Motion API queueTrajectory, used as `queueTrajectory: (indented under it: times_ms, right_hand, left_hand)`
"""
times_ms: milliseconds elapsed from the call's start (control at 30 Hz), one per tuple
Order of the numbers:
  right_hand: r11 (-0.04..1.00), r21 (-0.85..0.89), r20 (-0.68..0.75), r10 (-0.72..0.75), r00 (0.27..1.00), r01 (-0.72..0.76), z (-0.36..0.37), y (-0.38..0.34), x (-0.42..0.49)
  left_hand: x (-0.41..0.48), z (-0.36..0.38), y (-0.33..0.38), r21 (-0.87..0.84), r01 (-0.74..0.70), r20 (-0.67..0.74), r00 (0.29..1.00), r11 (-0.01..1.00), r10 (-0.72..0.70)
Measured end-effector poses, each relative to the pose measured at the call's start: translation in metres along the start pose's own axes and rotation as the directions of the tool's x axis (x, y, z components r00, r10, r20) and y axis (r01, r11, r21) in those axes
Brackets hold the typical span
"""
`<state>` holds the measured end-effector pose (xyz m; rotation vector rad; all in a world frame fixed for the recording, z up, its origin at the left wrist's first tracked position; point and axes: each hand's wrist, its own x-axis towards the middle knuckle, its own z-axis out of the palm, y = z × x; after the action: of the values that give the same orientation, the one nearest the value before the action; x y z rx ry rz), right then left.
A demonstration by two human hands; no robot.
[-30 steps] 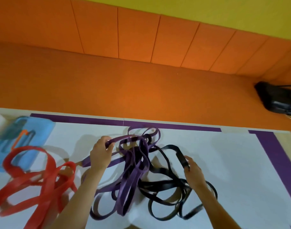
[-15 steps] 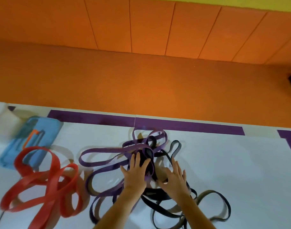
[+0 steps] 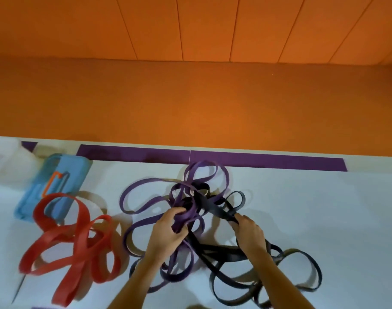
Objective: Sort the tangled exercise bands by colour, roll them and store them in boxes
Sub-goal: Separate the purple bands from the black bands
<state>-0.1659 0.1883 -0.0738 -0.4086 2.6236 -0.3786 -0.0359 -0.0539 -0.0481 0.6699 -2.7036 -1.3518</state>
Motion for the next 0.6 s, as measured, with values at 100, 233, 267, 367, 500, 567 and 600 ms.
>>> queueTrajectory:
  times_ms: [100, 233, 267, 367, 500, 567, 600]
  right_hand:
    - [0.995, 0.017, 0.014, 0.095, 0.995, -0.096, -0.009, 0.017, -0.015]
    - [0.977, 0.032, 0.009, 0.210, 0.978, -0.210, -0.014, 0.034, -0.043]
    - [0.971, 0.040, 0.013, 0.236, 0.972, -0.237, -0.016, 0.035, -0.049]
    - [0.966, -0.007, 0.042, 0.260, 0.965, -0.260, -0.018, 0.032, -0.065]
    - [0.978, -0.064, 0.116, 0.204, 0.972, -0.197, -0.018, 0.022, -0.074]
    - [0.988, -0.041, 0.150, 0.153, 0.977, -0.148, -0.015, 0.019, -0.075]
    - [0.992, -0.030, 0.155, 0.125, 0.980, -0.122, -0.013, 0.018, -0.075]
  left_hand:
    - [0.004, -0.018, -0.002, -0.081, 0.003, 0.097, 0.995, 0.997, 0.005]
    - [0.013, -0.051, -0.007, -0.061, -0.201, 0.201, 0.957, 0.978, 0.209]
    - [0.015, -0.057, -0.008, -0.017, -0.263, 0.235, 0.937, 0.965, 0.260]
    - [0.013, -0.060, -0.014, 0.154, -0.331, 0.392, 0.885, 0.931, 0.250]
    - [0.008, -0.035, -0.021, 0.514, -0.309, 0.350, 0.927, 0.800, 0.133]
    - [0.005, -0.023, -0.021, 0.643, -0.269, 0.240, 0.960, 0.718, 0.145]
    - [0.003, -0.019, -0.020, 0.668, -0.244, 0.193, 0.969, 0.703, 0.153]
